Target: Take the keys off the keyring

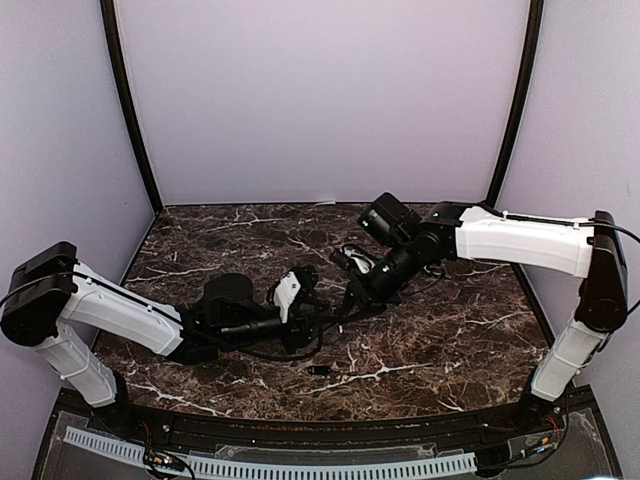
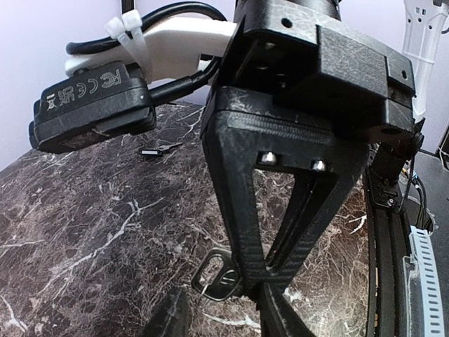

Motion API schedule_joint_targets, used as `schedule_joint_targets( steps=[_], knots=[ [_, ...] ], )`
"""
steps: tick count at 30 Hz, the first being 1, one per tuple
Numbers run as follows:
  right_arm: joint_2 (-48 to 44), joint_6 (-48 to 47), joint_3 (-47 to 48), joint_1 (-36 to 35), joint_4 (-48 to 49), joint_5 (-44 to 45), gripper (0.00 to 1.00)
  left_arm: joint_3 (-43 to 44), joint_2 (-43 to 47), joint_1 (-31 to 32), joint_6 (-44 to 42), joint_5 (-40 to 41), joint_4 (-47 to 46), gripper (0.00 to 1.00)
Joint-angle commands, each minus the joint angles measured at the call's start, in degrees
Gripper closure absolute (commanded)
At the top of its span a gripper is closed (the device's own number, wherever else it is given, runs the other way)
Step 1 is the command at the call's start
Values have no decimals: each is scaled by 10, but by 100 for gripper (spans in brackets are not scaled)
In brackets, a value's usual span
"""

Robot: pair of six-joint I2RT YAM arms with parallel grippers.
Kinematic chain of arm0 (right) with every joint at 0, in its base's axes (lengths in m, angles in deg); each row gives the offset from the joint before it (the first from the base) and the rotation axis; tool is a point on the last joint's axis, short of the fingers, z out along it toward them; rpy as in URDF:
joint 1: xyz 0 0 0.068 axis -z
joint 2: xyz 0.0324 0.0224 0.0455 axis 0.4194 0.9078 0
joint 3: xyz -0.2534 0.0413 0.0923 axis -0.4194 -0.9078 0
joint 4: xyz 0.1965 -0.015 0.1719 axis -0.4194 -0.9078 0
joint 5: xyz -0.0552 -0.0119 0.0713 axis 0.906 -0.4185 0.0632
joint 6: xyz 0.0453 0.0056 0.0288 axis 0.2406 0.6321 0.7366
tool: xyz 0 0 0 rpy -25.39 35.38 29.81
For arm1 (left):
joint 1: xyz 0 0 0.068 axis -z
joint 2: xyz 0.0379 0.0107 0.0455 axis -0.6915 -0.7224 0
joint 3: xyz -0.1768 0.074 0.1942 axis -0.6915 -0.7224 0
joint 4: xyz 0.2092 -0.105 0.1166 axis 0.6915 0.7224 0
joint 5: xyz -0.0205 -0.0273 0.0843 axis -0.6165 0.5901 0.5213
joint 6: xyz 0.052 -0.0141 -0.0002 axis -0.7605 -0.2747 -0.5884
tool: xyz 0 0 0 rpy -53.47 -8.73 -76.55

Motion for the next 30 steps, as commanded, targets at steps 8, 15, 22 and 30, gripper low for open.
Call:
schedule_joint_targets(
  steps=[8, 15, 22, 30],
  knots=[
    [3, -18, 17, -9, 1, -14, 100, -21, 29, 0, -10, -8, 8, 60],
    [-3, -53, 23, -10, -13, -27, 100, -24, 34, -20, -12, -124, 22, 51],
    [0, -69, 35, -16, -28, -28, 100, -9, 30, -25, -19, -96, 32, 55],
    [2, -72, 39, -23, -30, -27, 100, -2, 30, -25, -23, -61, 37, 66]
  ],
)
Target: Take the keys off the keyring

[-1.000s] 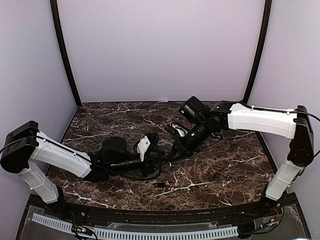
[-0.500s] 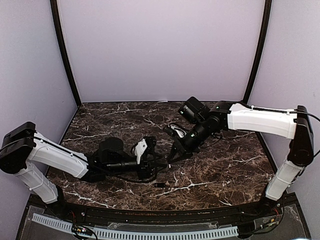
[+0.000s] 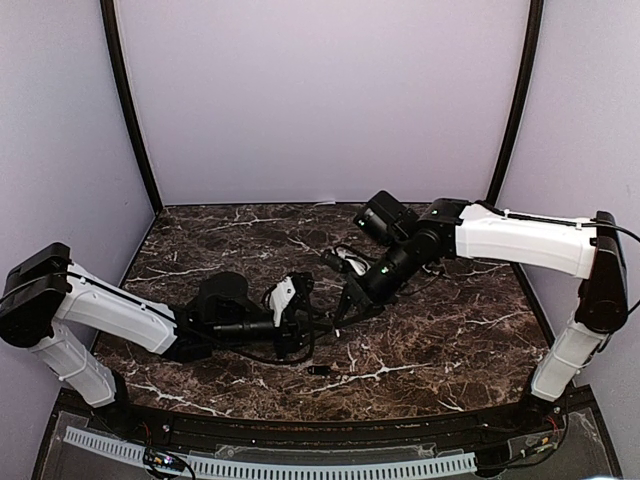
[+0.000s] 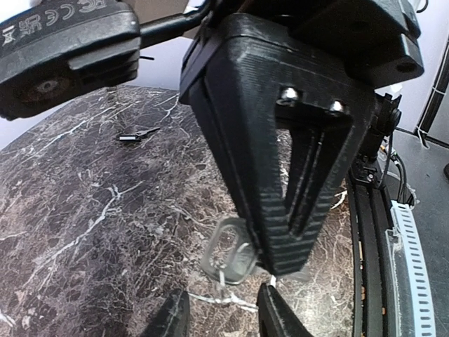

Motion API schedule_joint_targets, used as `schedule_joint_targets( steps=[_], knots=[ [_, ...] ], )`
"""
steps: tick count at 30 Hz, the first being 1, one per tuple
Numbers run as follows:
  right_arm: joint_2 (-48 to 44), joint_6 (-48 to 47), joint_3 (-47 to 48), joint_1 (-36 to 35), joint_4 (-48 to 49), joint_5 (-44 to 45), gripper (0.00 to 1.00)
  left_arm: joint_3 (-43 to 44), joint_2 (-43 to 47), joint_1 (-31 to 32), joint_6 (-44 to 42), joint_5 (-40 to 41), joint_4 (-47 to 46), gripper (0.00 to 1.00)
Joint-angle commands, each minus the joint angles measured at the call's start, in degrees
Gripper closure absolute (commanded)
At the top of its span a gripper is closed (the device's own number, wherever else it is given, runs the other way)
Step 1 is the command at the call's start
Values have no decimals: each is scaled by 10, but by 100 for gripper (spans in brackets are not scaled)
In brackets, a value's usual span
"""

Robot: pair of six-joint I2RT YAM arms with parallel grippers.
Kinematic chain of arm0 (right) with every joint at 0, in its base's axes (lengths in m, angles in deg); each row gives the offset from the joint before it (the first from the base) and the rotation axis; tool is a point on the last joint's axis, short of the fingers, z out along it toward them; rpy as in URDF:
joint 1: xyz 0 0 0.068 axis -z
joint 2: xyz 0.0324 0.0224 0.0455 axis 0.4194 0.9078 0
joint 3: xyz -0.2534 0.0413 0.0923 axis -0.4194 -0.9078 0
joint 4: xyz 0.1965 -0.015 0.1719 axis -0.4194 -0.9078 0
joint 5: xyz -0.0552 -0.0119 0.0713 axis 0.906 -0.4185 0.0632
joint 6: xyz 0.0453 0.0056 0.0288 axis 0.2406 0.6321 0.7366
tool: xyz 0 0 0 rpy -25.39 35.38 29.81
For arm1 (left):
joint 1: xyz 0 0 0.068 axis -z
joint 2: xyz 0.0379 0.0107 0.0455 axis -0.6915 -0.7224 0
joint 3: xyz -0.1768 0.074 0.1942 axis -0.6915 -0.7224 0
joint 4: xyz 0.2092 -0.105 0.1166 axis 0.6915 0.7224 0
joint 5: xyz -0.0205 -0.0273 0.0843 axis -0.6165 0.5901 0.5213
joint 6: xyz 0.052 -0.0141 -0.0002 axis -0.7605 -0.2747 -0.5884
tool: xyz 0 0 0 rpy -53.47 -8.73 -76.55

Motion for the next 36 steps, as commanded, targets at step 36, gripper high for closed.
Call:
schedule_joint_targets(
  steps=[36],
  knots=[
    [-15, 63, -52, 18, 70, -105, 100, -50, 52, 0, -55, 29, -120, 100]
  ],
)
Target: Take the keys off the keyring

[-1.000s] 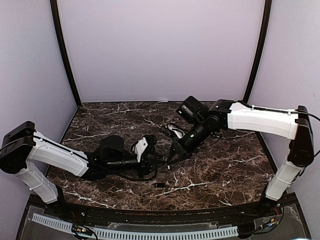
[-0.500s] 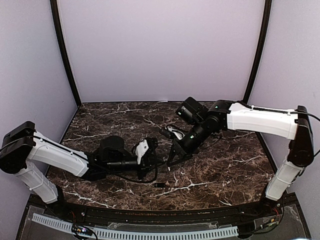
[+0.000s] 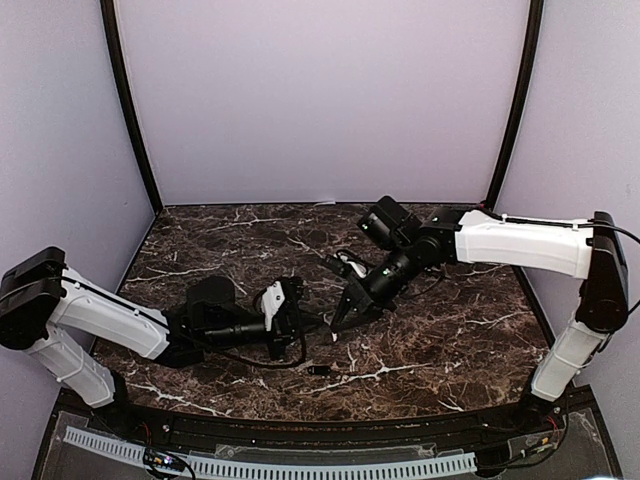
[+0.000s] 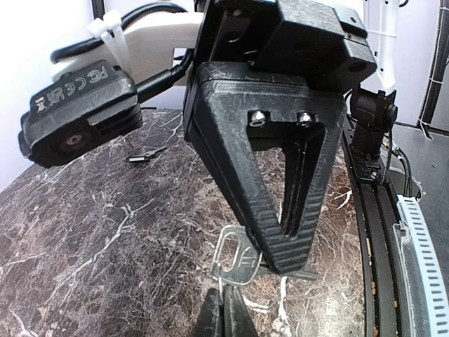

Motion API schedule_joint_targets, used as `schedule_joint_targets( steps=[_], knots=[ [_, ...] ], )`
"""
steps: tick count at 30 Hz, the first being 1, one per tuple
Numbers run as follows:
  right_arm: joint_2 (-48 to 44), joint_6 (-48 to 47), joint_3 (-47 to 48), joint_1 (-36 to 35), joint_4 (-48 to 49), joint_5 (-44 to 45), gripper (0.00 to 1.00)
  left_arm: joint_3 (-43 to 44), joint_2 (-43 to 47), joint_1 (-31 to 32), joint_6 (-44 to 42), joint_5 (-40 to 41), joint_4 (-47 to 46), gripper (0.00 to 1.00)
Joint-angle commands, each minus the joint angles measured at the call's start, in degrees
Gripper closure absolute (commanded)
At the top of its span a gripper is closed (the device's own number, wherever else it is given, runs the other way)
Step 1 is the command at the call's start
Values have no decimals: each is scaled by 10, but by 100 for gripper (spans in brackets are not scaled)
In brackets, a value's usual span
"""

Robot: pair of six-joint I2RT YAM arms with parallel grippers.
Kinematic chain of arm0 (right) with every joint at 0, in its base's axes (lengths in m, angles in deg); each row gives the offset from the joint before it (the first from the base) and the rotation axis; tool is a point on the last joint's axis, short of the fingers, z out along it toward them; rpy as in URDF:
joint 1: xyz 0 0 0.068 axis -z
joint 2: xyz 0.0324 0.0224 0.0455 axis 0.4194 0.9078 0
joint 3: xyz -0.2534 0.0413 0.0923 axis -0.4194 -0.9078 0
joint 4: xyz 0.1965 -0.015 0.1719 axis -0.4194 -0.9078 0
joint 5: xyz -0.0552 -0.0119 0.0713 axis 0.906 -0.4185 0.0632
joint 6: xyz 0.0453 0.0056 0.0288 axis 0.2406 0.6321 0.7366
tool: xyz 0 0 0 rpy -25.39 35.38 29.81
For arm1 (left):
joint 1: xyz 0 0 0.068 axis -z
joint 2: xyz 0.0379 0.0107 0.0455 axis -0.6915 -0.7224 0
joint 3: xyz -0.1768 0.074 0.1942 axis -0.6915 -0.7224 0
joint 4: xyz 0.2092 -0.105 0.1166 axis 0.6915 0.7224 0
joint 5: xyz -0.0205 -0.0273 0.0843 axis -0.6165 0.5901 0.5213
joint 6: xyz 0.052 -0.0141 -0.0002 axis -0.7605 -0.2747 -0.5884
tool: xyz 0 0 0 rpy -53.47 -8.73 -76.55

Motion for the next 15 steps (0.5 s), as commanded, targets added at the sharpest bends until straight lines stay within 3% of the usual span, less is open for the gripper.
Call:
schedule_joint_targets(
  steps=[1, 15],
  knots=[
    [-11, 21, -19, 5, 30, -38, 100, -22, 36, 1, -8, 19, -77, 100],
    [-3, 24, -47, -9, 95, -116, 100, -44, 50, 1, 28, 22, -185, 100]
  ],
)
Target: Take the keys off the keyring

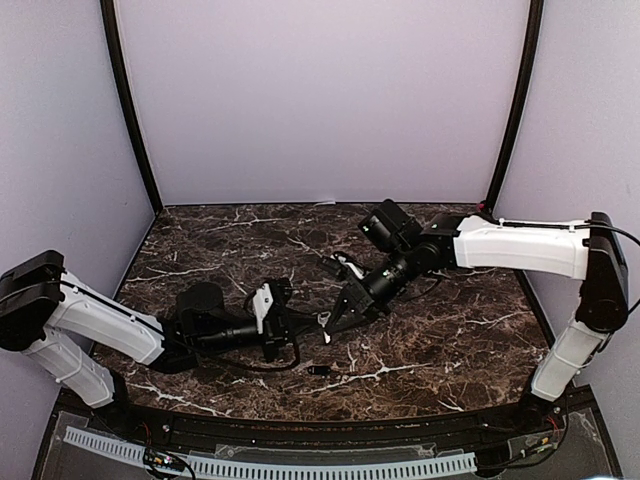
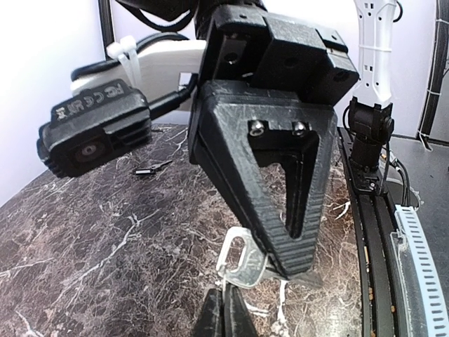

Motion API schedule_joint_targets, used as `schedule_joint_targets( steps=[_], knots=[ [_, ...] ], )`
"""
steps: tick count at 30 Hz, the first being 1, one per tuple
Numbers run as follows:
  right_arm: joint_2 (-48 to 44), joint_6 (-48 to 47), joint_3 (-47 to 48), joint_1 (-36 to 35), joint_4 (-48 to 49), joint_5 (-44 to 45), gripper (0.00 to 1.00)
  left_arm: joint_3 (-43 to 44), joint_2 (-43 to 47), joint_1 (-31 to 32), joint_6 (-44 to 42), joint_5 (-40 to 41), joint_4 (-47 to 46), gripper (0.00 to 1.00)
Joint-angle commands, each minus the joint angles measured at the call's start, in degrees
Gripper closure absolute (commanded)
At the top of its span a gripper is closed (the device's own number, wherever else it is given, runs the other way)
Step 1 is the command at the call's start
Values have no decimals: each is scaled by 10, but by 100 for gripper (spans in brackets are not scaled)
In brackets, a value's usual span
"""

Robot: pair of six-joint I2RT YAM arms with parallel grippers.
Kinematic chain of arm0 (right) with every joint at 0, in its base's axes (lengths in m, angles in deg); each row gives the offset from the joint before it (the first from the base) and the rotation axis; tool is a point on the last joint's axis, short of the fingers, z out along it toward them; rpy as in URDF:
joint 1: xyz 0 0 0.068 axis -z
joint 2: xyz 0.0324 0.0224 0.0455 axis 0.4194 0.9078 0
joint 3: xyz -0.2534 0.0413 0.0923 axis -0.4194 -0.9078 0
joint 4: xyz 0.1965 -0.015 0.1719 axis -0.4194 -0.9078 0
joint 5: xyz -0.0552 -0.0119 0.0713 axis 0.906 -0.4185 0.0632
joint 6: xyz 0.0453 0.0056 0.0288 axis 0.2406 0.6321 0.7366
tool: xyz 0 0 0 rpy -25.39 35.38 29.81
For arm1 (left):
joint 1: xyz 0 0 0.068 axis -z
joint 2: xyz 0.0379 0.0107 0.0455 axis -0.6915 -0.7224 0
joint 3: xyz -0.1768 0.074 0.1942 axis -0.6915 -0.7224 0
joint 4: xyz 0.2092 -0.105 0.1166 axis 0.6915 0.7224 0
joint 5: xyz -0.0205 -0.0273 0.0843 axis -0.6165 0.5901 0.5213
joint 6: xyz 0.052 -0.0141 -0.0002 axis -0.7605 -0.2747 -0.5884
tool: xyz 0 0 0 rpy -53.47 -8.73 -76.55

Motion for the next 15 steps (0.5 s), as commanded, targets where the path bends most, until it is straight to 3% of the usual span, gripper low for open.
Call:
schedule_joint_targets(
  steps=[1, 15],
  knots=[
    [-4, 18, -19, -14, 39, -54, 100, -7, 37, -1, 25, 6, -132, 100],
    [-19, 109, -25, -40, 170, -77, 100, 15, 43, 0, 32, 5, -260, 100]
  ],
)
